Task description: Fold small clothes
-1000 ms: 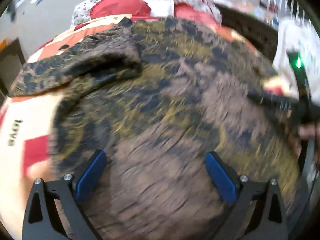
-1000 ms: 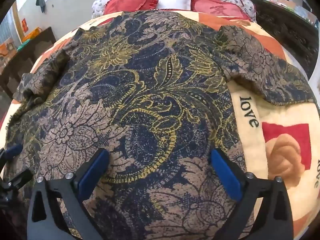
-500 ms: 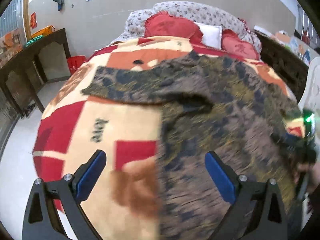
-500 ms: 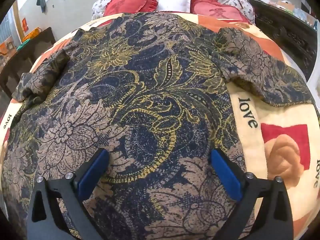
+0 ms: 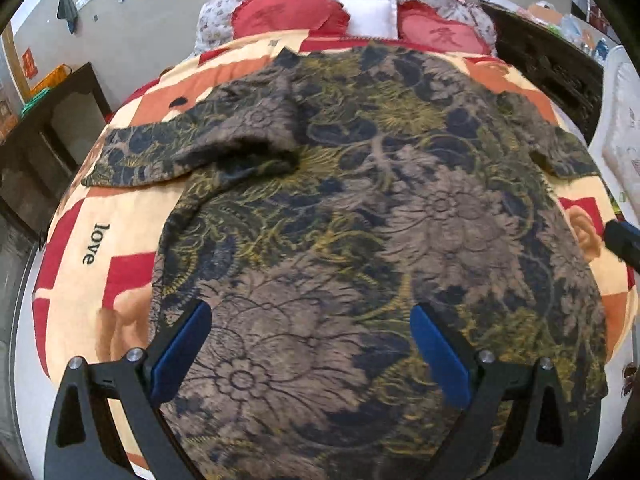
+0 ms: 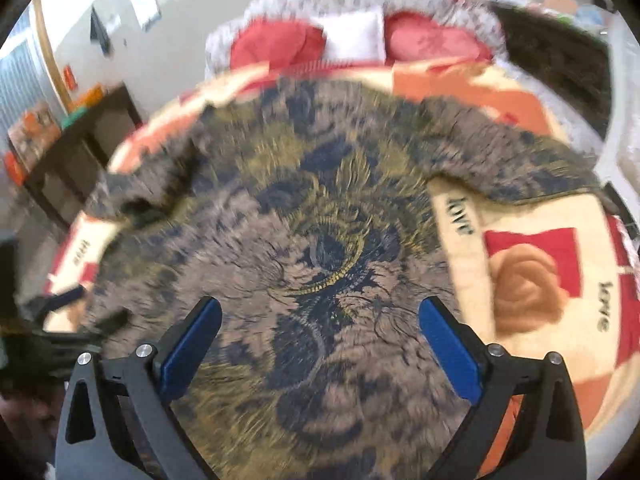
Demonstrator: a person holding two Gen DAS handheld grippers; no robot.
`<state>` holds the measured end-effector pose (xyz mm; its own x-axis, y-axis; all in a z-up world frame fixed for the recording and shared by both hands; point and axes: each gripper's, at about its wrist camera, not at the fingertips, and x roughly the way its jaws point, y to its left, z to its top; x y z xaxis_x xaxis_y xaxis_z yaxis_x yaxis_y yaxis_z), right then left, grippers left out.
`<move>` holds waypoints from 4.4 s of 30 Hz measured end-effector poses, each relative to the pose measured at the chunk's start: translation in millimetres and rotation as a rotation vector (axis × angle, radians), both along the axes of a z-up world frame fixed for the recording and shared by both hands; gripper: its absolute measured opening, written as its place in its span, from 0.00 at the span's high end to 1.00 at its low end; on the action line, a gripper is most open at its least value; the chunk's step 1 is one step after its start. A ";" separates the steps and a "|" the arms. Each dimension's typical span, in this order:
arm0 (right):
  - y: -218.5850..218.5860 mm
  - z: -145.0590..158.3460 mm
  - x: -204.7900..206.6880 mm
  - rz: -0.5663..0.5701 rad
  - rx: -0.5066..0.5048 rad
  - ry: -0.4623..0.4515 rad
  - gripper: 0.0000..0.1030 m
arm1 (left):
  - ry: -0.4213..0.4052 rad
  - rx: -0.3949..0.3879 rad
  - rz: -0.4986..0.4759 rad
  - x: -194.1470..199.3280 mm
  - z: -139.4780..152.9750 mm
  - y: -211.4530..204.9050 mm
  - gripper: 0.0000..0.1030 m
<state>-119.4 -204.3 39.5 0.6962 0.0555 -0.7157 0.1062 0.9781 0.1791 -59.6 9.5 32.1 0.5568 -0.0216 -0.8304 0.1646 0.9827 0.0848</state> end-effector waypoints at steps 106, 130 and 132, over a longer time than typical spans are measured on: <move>26.0 -6.4 -14.3 -0.071 -0.002 0.134 0.11 | 0.016 -0.114 -0.006 -31.4 -19.1 16.0 0.02; -13.6 -9.7 -23.0 -0.122 0.100 0.110 0.11 | 0.016 -0.045 -0.057 -36.7 -18.3 -15.1 0.02; -20.4 -11.1 -25.0 -0.132 0.111 0.107 0.11 | 0.015 -0.033 -0.069 -37.9 -17.9 -22.5 0.02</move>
